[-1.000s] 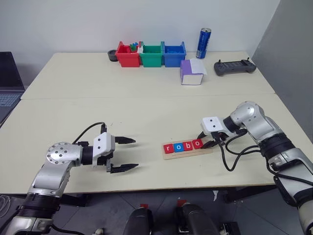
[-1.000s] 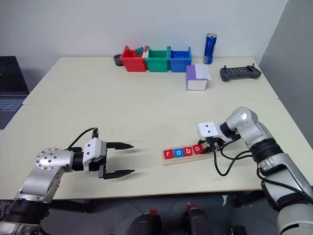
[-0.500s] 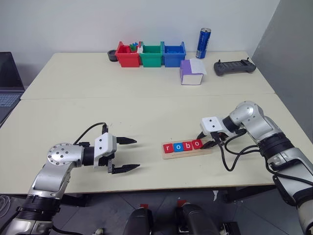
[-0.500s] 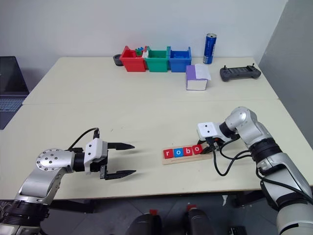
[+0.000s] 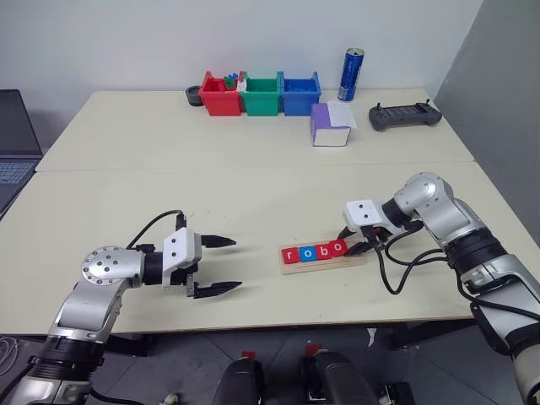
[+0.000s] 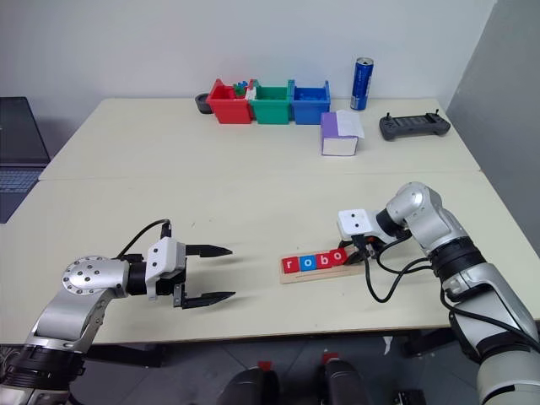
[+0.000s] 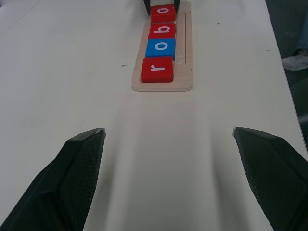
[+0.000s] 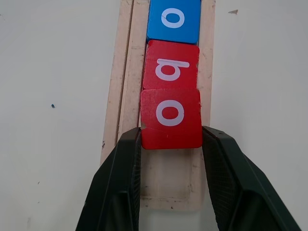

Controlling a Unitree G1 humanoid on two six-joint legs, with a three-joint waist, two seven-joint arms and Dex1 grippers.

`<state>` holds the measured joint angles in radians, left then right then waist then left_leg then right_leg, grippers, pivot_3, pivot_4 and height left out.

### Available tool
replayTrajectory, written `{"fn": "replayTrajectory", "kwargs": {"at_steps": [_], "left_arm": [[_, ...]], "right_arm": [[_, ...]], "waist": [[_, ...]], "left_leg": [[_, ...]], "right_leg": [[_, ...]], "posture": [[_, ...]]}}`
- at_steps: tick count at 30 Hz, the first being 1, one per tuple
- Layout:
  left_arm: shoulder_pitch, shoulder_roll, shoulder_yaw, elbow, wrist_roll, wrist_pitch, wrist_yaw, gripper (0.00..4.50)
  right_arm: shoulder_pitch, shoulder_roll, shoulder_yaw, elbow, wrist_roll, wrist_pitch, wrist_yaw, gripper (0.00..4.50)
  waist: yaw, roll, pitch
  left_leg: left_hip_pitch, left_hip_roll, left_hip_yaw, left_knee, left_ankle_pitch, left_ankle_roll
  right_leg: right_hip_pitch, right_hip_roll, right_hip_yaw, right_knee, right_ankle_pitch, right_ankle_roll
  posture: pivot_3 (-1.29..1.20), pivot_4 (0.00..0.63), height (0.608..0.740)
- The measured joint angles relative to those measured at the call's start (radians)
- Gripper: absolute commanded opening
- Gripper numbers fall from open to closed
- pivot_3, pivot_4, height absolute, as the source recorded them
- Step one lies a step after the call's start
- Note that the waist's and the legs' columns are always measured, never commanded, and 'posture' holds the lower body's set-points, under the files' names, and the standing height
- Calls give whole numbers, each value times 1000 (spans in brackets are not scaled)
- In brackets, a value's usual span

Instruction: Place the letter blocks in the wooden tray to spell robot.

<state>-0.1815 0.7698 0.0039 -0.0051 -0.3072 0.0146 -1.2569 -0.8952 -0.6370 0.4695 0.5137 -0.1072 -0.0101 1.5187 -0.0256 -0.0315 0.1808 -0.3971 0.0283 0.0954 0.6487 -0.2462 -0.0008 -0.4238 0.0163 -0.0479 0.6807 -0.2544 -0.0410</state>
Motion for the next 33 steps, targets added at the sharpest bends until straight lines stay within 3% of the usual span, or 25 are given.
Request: {"fn": "replayTrajectory", "kwargs": {"at_steps": [33], "left_arm": [[-21,-1,0,51,8,-39,-2,4500]], "right_arm": [[27,-3,0,-67,-2,75,-8,1437]], "waist": [[0,0,0]], "left_leg": [[0,0,0,0,0,0]], "right_leg": [[0,0,0,0,0,0]], "posture": [[0,150,740]]}}
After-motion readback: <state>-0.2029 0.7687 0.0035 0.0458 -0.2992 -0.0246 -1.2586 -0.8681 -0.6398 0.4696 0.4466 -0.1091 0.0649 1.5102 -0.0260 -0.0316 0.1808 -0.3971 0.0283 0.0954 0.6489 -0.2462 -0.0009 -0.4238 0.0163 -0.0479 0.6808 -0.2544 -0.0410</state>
